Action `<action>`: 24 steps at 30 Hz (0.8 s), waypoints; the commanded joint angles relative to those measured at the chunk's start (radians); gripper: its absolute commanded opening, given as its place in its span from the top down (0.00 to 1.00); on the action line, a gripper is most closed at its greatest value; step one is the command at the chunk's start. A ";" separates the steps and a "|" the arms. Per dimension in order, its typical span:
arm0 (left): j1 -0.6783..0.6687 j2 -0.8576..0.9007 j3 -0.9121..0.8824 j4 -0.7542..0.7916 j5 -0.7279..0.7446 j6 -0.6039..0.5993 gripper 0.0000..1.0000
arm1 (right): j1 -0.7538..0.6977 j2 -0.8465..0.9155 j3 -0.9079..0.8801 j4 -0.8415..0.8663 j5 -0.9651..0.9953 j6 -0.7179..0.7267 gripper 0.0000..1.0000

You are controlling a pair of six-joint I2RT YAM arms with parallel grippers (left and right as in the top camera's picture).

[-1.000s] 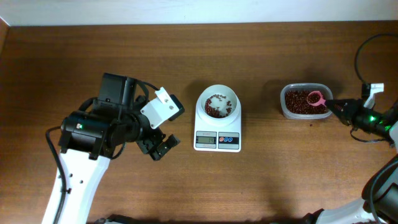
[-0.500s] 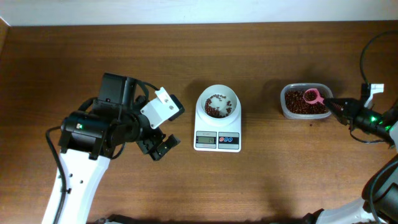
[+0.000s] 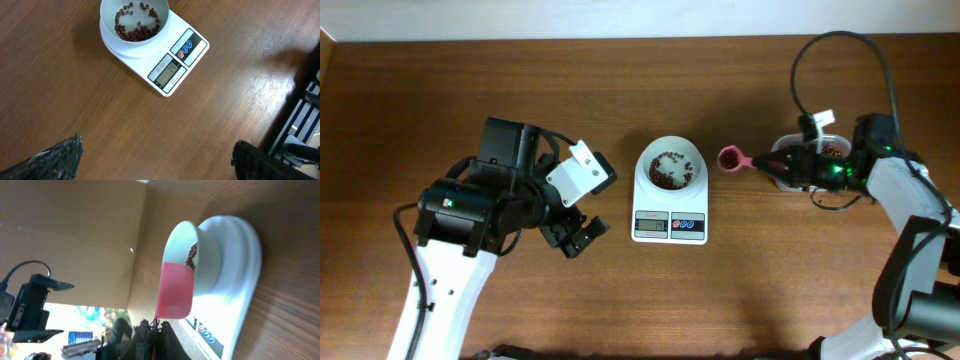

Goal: Scoop and weigh 50g on scale

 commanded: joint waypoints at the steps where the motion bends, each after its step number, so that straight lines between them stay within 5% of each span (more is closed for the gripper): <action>1: 0.006 -0.003 -0.002 0.001 0.011 0.015 0.01 | 0.057 0.004 -0.005 0.001 -0.039 -0.004 0.96; 24: 0.006 -0.003 -0.002 0.001 0.011 0.015 0.01 | 0.285 0.004 -0.005 0.319 0.068 0.235 0.96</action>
